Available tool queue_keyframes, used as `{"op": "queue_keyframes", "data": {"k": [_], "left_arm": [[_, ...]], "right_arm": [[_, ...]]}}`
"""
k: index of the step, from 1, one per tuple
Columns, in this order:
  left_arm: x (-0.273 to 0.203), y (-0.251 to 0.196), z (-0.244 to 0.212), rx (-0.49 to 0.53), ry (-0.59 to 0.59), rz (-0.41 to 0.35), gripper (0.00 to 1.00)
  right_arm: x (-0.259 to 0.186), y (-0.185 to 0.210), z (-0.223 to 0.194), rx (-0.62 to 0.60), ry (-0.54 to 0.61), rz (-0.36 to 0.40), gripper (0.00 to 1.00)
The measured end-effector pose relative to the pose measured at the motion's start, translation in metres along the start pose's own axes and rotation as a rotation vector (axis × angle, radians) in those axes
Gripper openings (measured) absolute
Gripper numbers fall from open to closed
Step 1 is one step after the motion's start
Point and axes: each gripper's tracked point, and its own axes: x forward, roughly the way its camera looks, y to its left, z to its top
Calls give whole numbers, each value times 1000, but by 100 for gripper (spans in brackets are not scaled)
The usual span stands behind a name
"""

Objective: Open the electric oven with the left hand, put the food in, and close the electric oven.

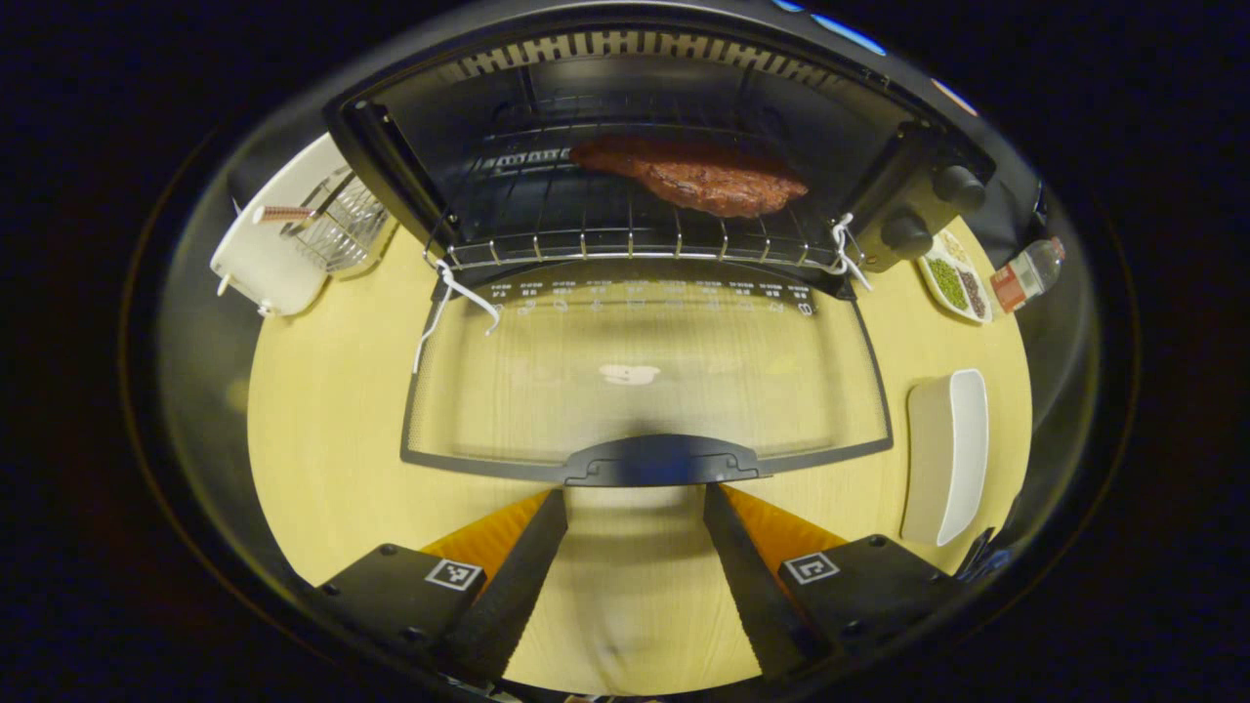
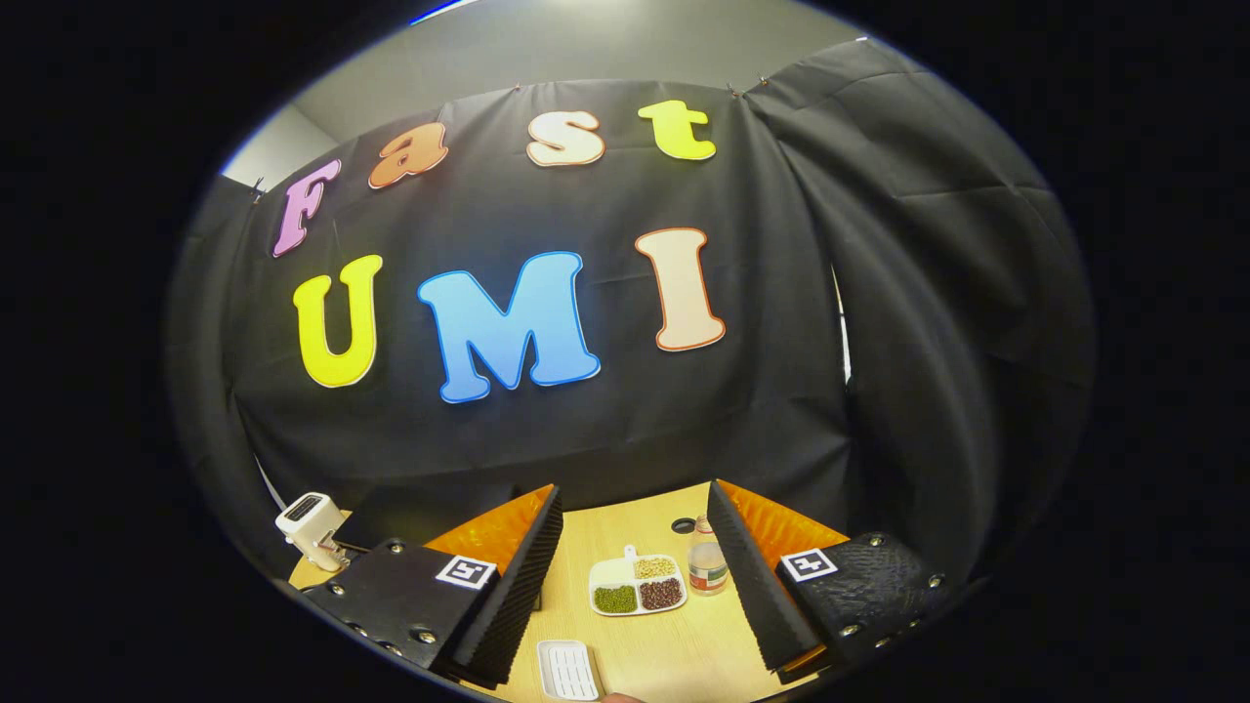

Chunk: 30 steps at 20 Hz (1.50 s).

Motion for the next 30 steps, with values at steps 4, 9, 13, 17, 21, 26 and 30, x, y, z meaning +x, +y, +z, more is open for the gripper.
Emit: {"op": "queue_keyframes", "data": {"k": [4,9,13,17,21,26,30], "left_arm": [[6,0,2,46,1,17,96],[11,0,1,34,17,16,96],[7,0,2,33,4,14,100],[-5,1,3,39,-40,9,96],[-17,1,5,32,-83,-16,100],[-33,0,9,48,-130,-18,100],[-51,1,16,49,-185,-33,100]], "right_arm": [[-1,-4,-1,-7,3,-22,91],[-8,-5,0,-20,-2,-39,90],[-14,-7,0,-26,-1,-49,91],[-18,-3,0,-20,0,-43,90],[-21,9,11,-31,-44,-19,90],[-22,22,15,-65,-59,8,91],[-22,27,13,-88,-62,14,91]]}}
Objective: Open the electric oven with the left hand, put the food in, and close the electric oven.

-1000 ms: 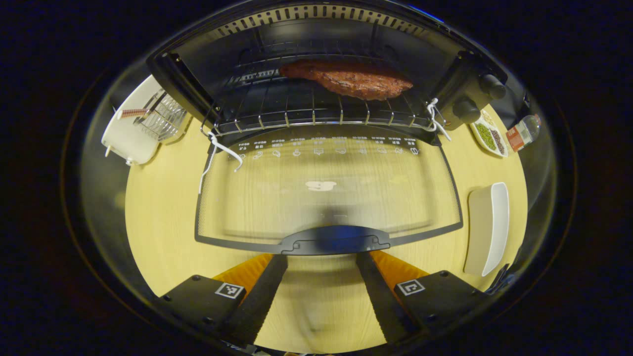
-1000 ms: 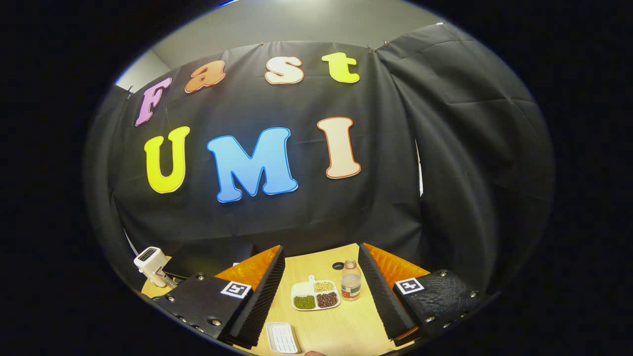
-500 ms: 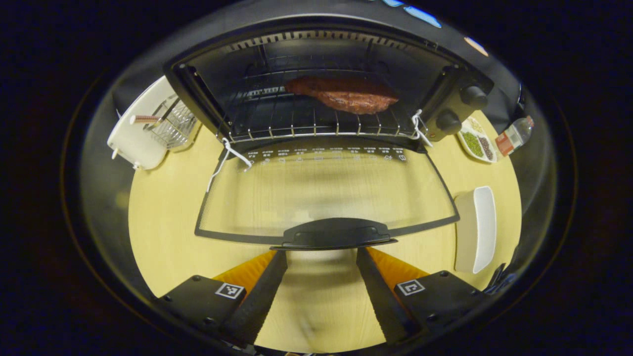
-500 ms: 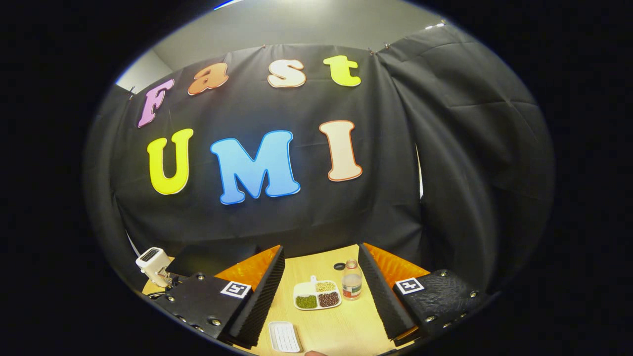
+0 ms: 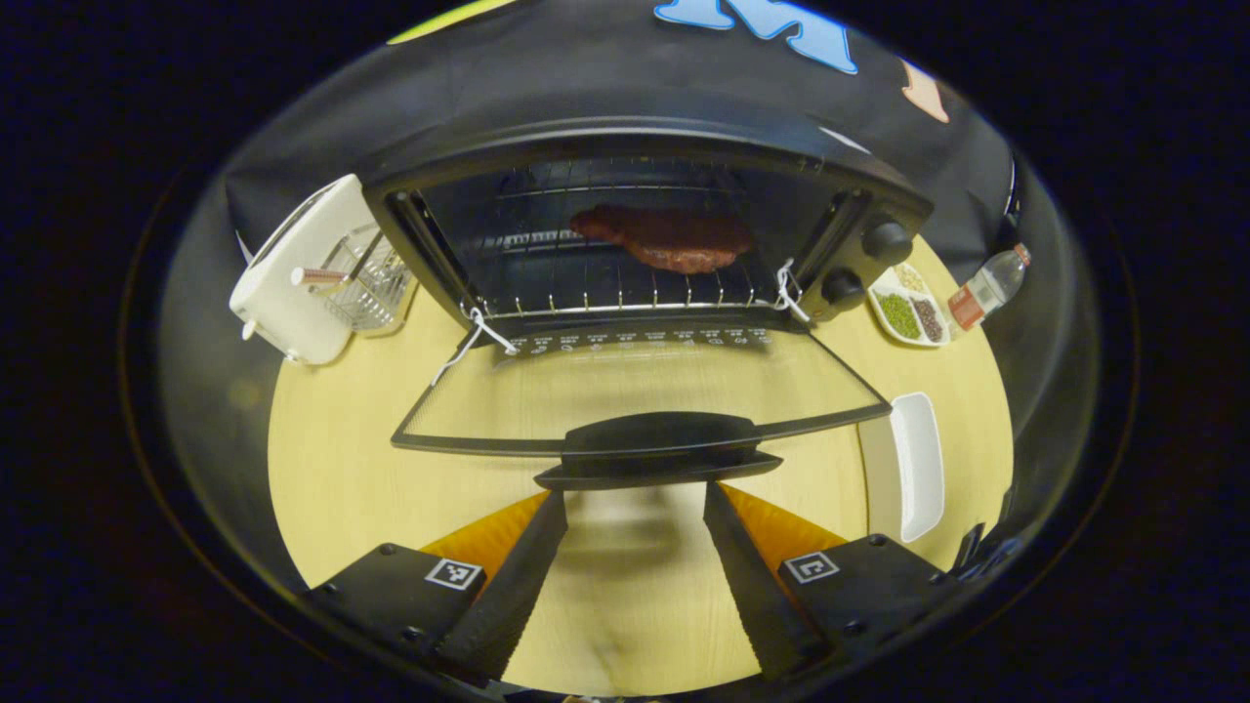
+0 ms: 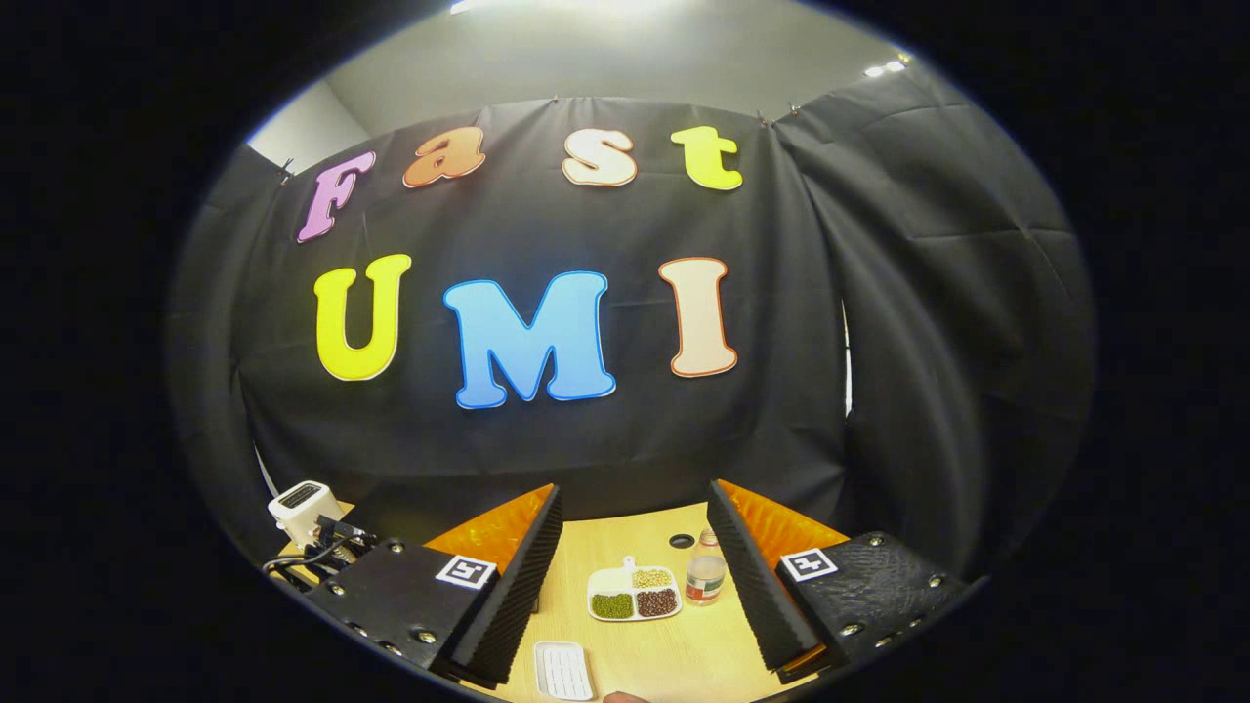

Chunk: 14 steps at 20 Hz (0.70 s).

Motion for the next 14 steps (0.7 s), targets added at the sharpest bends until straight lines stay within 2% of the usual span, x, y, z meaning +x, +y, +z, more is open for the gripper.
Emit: {"op": "queue_keyframes", "data": {"k": [1,3,4,5,7,8,10,13,14], "left_arm": [[-3,1,1,-2,-11,-4,96],[-7,1,5,-5,-26,-12,96],[-8,1,6,-9,-30,-16,92],[-10,1,7,-15,-33,-17,96],[-12,2,10,-15,-44,-17,96],[-13,2,12,-10,-55,-17,100],[-16,2,15,-6,-70,-15,96],[-20,2,23,3,-92,-10,96],[-22,2,27,9,-103,-8,100]], "right_arm": [[-1,1,-1,-3,3,0,91],[-1,2,-1,1,3,0,91],[-1,2,-1,5,2,1,91],[-1,3,-1,8,5,3,90],[-1,2,-4,15,11,1,90],[-2,2,-4,19,11,-1,91],[-4,1,-5,23,14,-2,90],[-7,-3,-5,26,13,-11,91],[-7,-5,-5,29,13,-15,91]]}}
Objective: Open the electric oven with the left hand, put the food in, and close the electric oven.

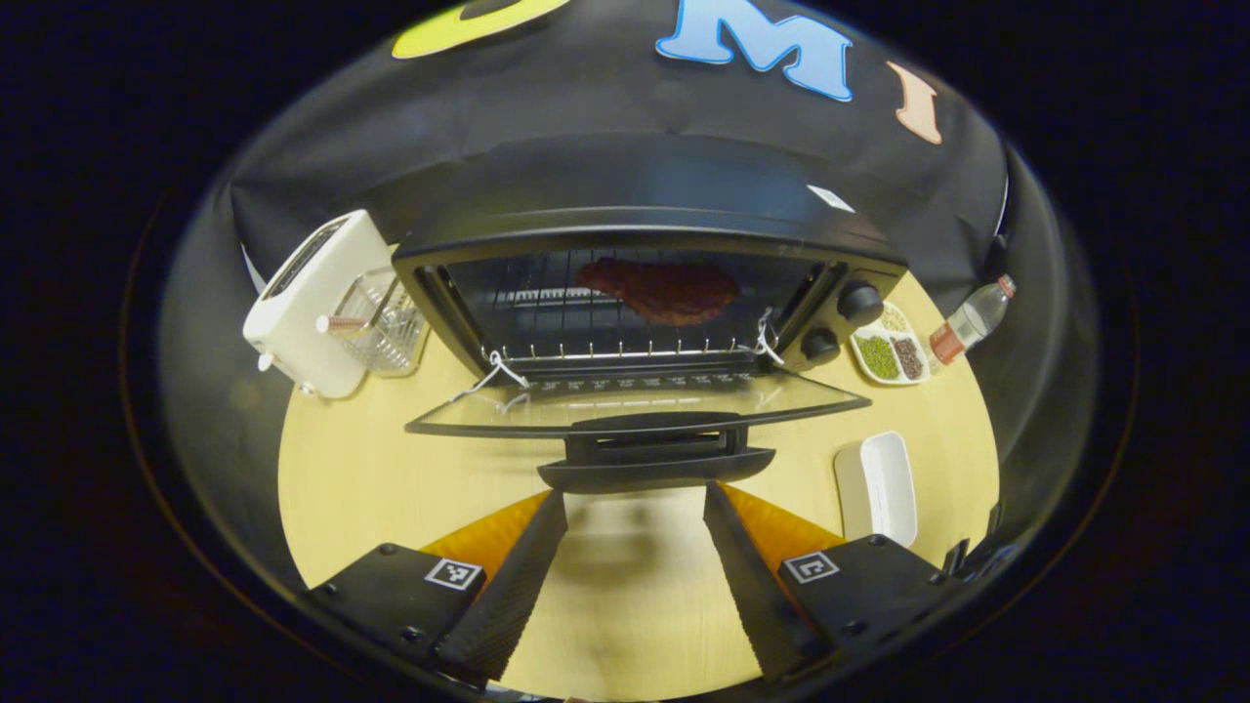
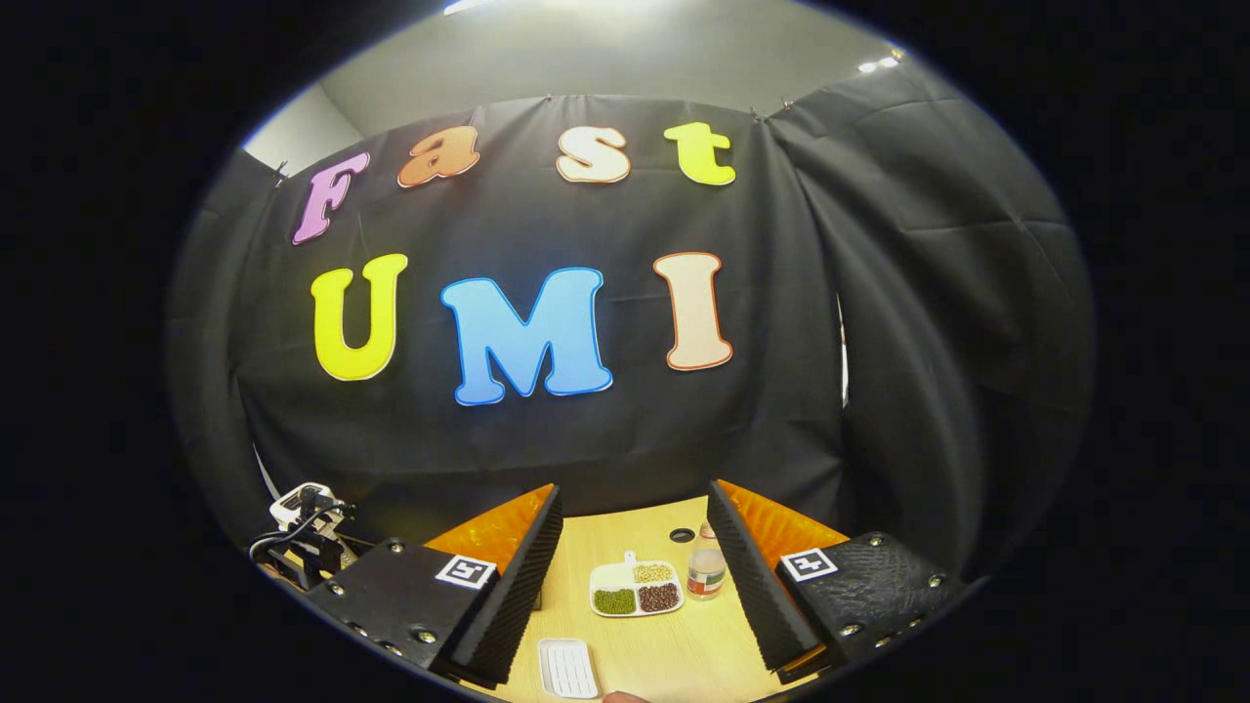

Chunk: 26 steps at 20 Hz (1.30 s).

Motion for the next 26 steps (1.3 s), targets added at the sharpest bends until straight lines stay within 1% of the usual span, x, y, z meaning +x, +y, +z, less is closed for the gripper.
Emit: {"op": "queue_keyframes", "data": {"k": [1,4,5,6,8,9,10,11,12,13,14,15,16,17,18,20,21,22,24,26], "left_arm": [[-2,0,4,7,-12,2,96],[-5,-1,16,7,-57,4,96],[-3,-1,20,6,-67,-3,92],[-2,-4,21,1,-68,-12,92],[-2,-5,24,2,-74,-10,96],[-4,-4,29,9,-94,4,100],[-8,-4,37,15,-125,13,92],[-12,-7,45,18,-157,10,92],[-18,-11,53,18,-193,4,96],[-26,-15,61,21,-233,1,96],[-38,-18,71,24,-277,3,92],[-54,-21,80,25,-334,6,92],[-73,-28,95,23,-405,2,100],[-94,-35,109,26,-481,-9,100],[-121,-43,125,30,-570,-20,96],[-178,-49,156,39,-752,-1,96],[-207,-51,166,38,-824,6,98],[-234,-54,175,25,-885,12,100],[-282,-66,182,-9,-973,16,100],[-326,-69,184,-25,-1040,75,100]], "right_arm": [[0,-2,-1,4,0,-4,91],[-3,-8,-5,13,11,-12,91],[-3,-10,-7,14,18,-14,91],[-3,-13,-9,11,24,-19,91],[-5,-17,-11,4,28,-26,91],[-5,-18,-10,1,27,-28,91],[-5,-20,-10,-2,26,-31,91],[-6,-20,-10,-4,24,-32,91],[-6,-20,-11,-5,26,-32,91],[-4,-18,-13,-5,31,-26,90],[-4,-16,-14,-3,36,-19,91],[-2,-13,-14,-2,40,-9,91],[0,-10,-15,-4,43,4,91],[1,-7,-13,-6,42,17,91],[4,-3,-10,-12,37,35,91],[8,5,0,-29,21,71,91],[10,9,6,-35,10,91,91],[11,12,15,-35,-5,111,91],[12,18,29,-24,-26,147,91],[8,25,47,-6,-54,191,91]]}}
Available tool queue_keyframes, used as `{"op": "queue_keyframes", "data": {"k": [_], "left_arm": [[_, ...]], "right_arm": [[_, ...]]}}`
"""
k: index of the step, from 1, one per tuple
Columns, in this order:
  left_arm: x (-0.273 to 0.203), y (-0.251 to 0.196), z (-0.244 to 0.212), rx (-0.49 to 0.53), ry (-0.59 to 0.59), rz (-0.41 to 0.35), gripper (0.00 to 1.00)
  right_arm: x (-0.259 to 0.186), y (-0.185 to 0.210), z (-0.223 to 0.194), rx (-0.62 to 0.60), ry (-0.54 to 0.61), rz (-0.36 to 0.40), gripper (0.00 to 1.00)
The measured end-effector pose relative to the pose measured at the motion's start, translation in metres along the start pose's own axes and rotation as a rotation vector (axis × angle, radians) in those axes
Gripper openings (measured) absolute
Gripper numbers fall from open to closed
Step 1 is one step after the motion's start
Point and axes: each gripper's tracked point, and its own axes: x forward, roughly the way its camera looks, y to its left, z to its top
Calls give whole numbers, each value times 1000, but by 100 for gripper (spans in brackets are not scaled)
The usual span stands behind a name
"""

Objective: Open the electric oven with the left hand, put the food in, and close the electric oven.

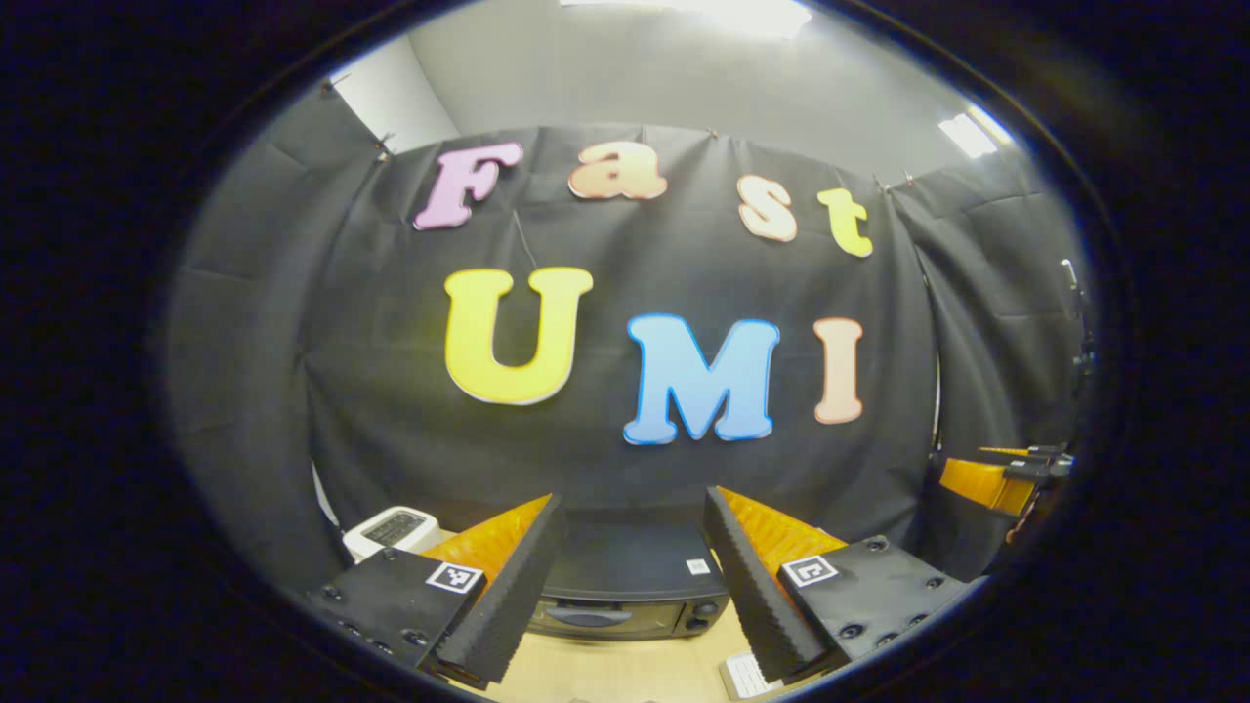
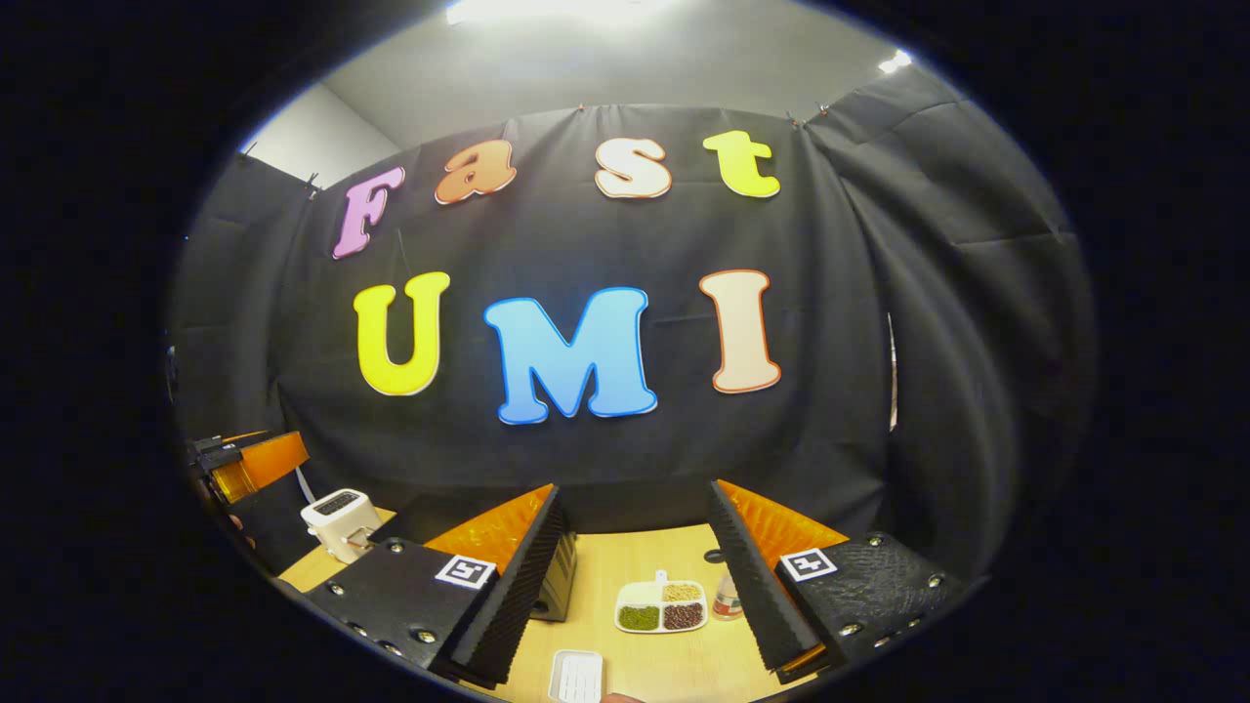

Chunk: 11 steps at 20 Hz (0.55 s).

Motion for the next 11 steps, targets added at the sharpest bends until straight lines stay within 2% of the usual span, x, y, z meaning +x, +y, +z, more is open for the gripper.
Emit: {"op": "queue_keyframes", "data": {"k": [4,9,11], "left_arm": [[-28,-14,17,-33,-40,13,100],[-38,-11,18,-40,-15,-37,100],[-46,-8,19,-36,-9,-62,100]], "right_arm": [[-4,8,24,15,-45,45,90],[-25,10,38,14,-68,3,90],[-36,20,39,24,-72,10,90]]}}
